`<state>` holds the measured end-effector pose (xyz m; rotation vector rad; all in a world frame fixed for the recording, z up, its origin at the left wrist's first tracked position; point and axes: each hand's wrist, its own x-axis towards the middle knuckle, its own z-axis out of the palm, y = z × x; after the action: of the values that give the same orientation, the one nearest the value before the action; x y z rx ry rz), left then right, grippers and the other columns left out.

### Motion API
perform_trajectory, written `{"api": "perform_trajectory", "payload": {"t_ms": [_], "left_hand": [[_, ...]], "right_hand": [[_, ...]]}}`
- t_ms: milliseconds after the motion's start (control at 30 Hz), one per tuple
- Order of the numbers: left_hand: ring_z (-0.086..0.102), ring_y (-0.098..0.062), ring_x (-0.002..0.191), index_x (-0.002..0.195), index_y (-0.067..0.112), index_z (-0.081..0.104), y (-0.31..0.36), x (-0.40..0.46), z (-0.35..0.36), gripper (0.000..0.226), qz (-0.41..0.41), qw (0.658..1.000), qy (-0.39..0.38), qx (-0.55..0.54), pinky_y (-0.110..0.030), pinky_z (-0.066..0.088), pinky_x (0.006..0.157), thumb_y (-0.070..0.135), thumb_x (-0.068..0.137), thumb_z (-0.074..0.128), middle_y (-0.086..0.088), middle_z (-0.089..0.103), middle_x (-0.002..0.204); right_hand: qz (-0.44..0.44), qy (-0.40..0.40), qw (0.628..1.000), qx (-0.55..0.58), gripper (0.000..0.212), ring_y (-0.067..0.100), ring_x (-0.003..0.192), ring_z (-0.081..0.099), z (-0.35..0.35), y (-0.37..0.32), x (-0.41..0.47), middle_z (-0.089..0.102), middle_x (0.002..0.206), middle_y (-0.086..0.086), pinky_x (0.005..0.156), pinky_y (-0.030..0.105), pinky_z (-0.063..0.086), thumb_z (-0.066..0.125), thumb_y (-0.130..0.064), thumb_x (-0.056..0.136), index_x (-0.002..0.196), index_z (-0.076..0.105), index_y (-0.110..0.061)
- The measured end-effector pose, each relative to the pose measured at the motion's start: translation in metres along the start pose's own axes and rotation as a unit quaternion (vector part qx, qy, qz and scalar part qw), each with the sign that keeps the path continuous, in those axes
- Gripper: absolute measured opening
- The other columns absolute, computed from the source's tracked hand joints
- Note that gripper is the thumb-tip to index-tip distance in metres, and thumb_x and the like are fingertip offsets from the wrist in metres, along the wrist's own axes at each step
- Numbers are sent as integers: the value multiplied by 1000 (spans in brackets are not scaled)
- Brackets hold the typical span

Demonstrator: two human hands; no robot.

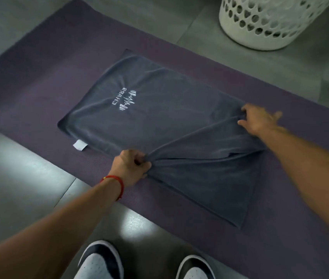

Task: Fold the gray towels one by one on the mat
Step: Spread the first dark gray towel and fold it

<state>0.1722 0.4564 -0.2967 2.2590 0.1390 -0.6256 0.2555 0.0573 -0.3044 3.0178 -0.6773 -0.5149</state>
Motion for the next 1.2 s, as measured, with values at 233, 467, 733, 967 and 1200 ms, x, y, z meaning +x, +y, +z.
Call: {"api": "perform_trajectory", "payload": {"t_ms": [233, 467, 733, 967, 1200], "left_hand": [[68, -12, 57, 84, 13, 67, -8, -4, -13, 7, 14, 998, -25, -49, -15, 51, 57, 12, 90, 69, -6, 71, 61], [66, -16, 49, 91, 1, 64, -38, 36, -82, 10, -39, 990, 89, -102, -29, 56, 68, 10, 94, 66, -23, 71, 75], [70, -17, 59, 82, 17, 72, -84, 73, -145, 17, -116, 932, 284, -191, -32, 62, 70, 9, 94, 63, -8, 73, 78], [73, -24, 77, 73, 20, 74, -119, 107, -175, 15, -175, 918, 321, -155, -43, 61, 84, 19, 85, 64, -1, 75, 73], [72, -26, 88, 70, 21, 68, -131, 125, -178, 20, -194, 920, 300, -162, -41, 59, 89, 30, 76, 84, 4, 70, 76]], "right_hand": [[-71, 132, 985, 86, 19, 39, 102, 65, -72, -33, 13, 71, 108, 17, 90, 48, 54, 75, -28, 88, 103, 73, -16], [-93, 143, 948, 269, 9, 27, 68, 74, -130, -161, 63, 74, 75, 7, 74, 43, 62, 64, -31, 79, 79, 61, -22], [-222, 116, 916, 315, 33, 22, 114, 62, -92, -293, 95, 68, 121, 2, 92, 22, 42, 53, -16, 93, 124, 63, -23], [-260, 64, 921, 282, 54, 24, 134, 48, -70, -360, 111, 50, 147, 4, 105, 29, 37, 52, -25, 99, 150, 37, -22], [-218, -28, 958, 183, 83, 22, 156, 0, -26, -389, 110, -6, 170, -1, 124, 51, 6, 41, -41, 98, 159, -13, -33]]}}
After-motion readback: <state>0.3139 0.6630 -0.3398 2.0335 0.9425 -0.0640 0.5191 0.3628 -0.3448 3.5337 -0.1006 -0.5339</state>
